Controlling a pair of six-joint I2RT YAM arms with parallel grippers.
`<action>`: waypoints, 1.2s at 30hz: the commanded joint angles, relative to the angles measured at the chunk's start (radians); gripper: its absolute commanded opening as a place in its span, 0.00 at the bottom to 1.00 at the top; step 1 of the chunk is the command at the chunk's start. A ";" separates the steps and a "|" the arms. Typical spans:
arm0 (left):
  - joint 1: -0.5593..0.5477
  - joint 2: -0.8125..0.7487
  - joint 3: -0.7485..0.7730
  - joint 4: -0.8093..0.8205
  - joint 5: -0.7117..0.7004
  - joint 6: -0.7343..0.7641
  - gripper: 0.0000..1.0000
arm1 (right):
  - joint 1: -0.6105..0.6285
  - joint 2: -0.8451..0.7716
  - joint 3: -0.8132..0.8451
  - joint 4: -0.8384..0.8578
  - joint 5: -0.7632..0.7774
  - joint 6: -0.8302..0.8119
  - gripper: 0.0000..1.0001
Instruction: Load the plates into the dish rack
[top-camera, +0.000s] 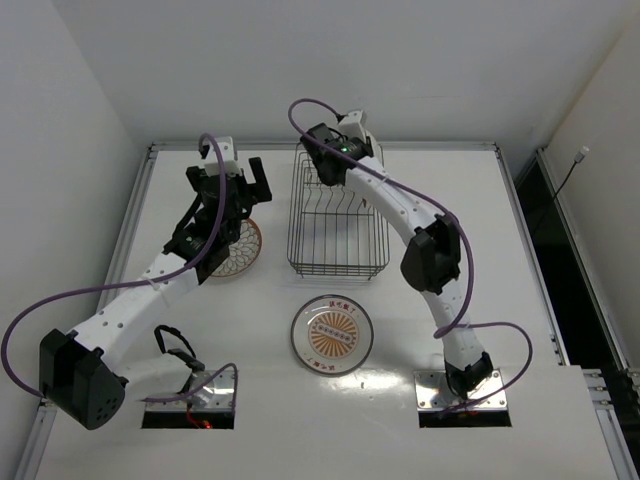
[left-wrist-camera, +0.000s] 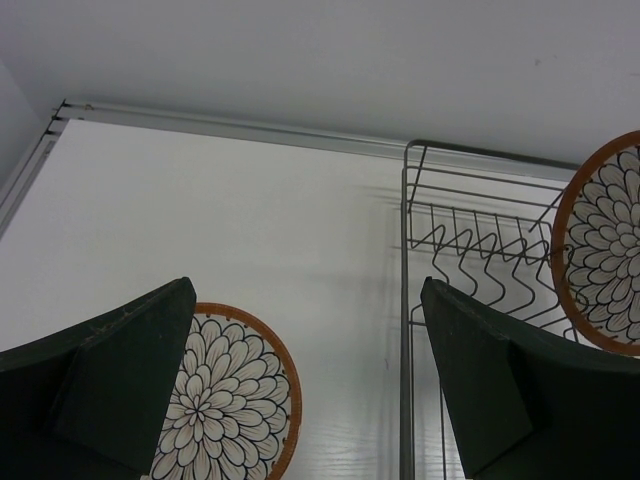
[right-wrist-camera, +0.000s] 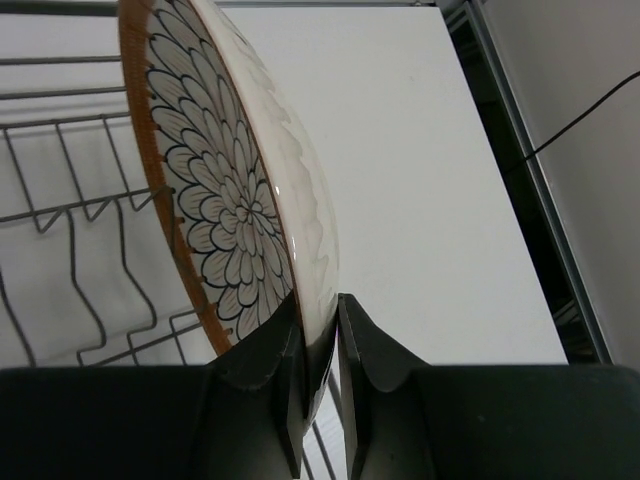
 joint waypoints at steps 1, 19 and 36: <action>-0.006 -0.037 -0.005 0.041 -0.018 -0.014 0.95 | 0.050 -0.006 0.003 0.020 0.013 0.027 0.13; -0.006 -0.037 -0.005 0.051 -0.027 -0.014 0.95 | 0.063 -0.008 -0.102 0.021 -0.116 0.118 0.28; -0.006 -0.037 -0.005 0.051 -0.055 0.023 0.95 | 0.063 -0.356 -0.219 0.175 -0.444 -0.046 0.48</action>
